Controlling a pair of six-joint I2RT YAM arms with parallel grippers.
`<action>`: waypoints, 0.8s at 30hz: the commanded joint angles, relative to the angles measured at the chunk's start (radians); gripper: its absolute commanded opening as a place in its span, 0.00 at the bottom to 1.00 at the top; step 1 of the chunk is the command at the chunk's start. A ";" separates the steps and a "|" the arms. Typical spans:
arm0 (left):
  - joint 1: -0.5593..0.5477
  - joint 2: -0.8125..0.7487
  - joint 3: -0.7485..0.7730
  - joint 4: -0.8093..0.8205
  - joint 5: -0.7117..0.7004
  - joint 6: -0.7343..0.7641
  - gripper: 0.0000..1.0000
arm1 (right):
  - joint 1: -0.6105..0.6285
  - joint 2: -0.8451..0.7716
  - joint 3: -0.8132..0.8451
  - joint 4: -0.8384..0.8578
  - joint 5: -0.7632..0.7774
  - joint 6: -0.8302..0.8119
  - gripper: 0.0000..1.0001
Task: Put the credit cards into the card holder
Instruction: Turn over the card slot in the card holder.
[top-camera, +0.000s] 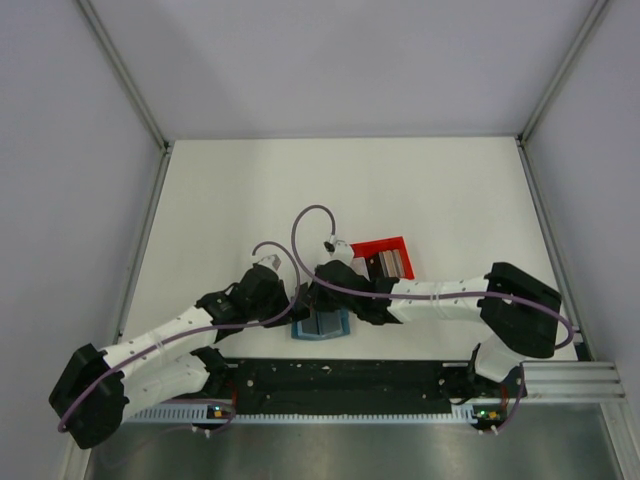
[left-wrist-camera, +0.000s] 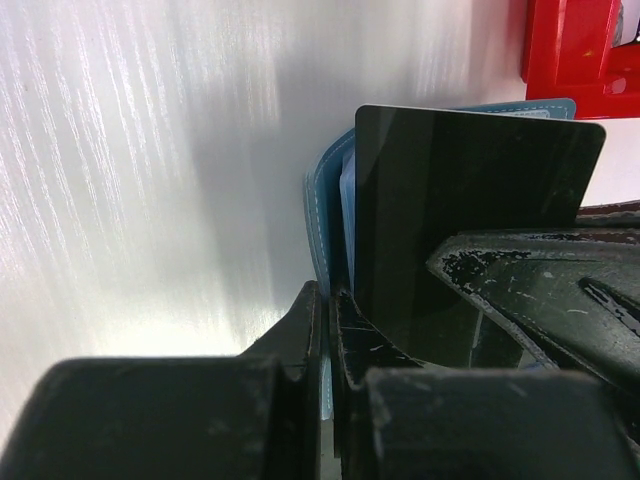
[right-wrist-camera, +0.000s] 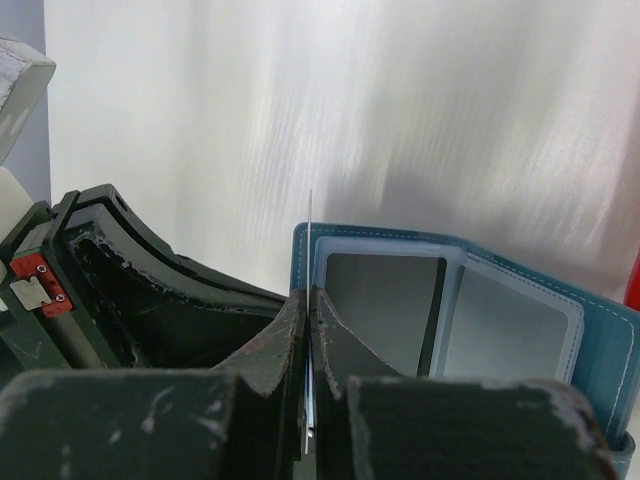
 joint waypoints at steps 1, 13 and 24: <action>-0.002 -0.015 -0.005 0.038 0.002 -0.005 0.00 | 0.015 -0.020 0.040 -0.012 0.027 -0.026 0.00; -0.002 -0.007 -0.010 0.031 -0.009 -0.003 0.00 | 0.016 -0.089 0.009 -0.049 0.065 -0.045 0.00; -0.002 -0.002 -0.011 0.035 -0.009 -0.003 0.00 | 0.015 -0.100 -0.003 -0.064 0.061 -0.056 0.00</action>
